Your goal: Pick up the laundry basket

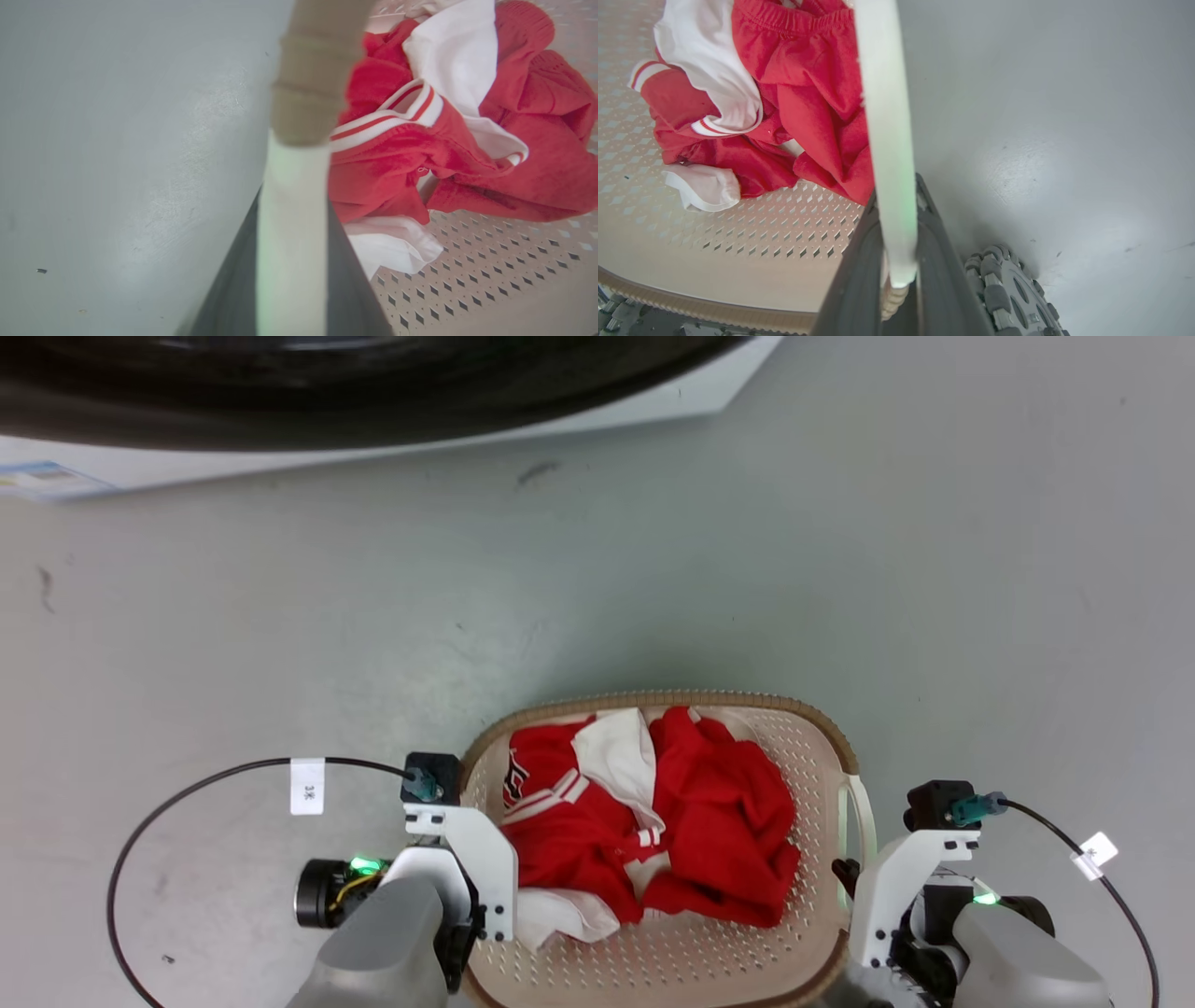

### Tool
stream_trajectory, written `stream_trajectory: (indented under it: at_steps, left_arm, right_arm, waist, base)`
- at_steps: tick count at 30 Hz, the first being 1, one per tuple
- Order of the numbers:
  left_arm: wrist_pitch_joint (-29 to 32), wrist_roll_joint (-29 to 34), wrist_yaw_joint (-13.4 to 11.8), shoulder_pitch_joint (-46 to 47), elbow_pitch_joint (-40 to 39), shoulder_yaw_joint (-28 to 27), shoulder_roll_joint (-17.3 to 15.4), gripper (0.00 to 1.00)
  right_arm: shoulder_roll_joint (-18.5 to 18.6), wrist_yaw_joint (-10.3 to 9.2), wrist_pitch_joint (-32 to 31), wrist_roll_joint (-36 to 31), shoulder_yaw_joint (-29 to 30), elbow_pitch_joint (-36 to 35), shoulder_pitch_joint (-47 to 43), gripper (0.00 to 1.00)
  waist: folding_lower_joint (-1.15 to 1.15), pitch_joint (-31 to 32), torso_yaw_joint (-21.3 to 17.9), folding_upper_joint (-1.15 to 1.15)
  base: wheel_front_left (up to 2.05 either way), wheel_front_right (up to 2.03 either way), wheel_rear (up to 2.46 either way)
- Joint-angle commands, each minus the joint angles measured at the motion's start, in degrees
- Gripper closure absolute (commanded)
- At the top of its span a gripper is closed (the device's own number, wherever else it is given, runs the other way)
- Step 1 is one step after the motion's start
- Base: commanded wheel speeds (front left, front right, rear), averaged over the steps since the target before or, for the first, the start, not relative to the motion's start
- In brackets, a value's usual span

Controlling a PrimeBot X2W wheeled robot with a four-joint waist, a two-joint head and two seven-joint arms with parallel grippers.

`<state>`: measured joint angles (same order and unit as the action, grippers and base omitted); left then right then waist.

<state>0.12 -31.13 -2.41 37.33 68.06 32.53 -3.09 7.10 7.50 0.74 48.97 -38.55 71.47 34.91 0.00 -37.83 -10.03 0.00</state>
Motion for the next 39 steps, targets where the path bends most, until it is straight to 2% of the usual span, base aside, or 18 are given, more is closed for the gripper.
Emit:
stream_trajectory:
  at_steps: [1,3,4,13,33,39]
  left_arm:
    - [1.24,-0.98,0.69,-1.48,-0.59,1.05,0.4,1.0]
    - [2.7,-2.63,0.88,-2.19,-1.23,2.11,0.41,1.0]
    - [4.95,-4.99,1.06,-2.9,-2.05,3.73,0.47,1.0]
    - [11.01,-10.34,1.0,-1.76,-1.31,7.05,0.51,1.0]
    - [20.93,-14.27,3.05,4.26,4.65,7.17,-0.53,1.0]
    - [23.48,-15.02,3.67,5.08,5.08,7.14,-1.22,1.0]
  right_arm:
    - [0.46,-0.02,-0.76,0.54,-0.7,-0.61,-0.05,1.0]
    - [1.16,-0.02,-1.91,0.83,-1.59,-1.07,-0.31,1.0]
    - [2.05,-0.02,-4.39,1.55,-2.97,-1.84,-0.64,1.0]
    - [4.51,-0.02,-10.46,3.72,-6.99,-5.3,1.64,1.0]
    - [5.82,-0.02,-24.65,10.13,-13.86,-8.83,6.7,1.0]
    - [5.62,-0.02,-31.61,12.88,-15.27,-8.52,7.39,1.0]
  waist:
    - [0.0,3.07,1.19,0.0]
    - [0.0,4.88,1.81,0.0]
    - [0.0,7.46,2.76,0.0]
    - [0.0,13.24,4.56,0.0]
    - [0.0,23.07,7.26,0.0]
    - [0.0,26.31,7.95,0.0]
  base:
    - [0.0,0.0,0.0]
    - [0.0,0.0,0.0]
    - [0.0,0.0,0.0]
    - [0.0,0.0,0.0]
    - [0.0,0.0,0.0]
    - [0.0,0.0,0.0]
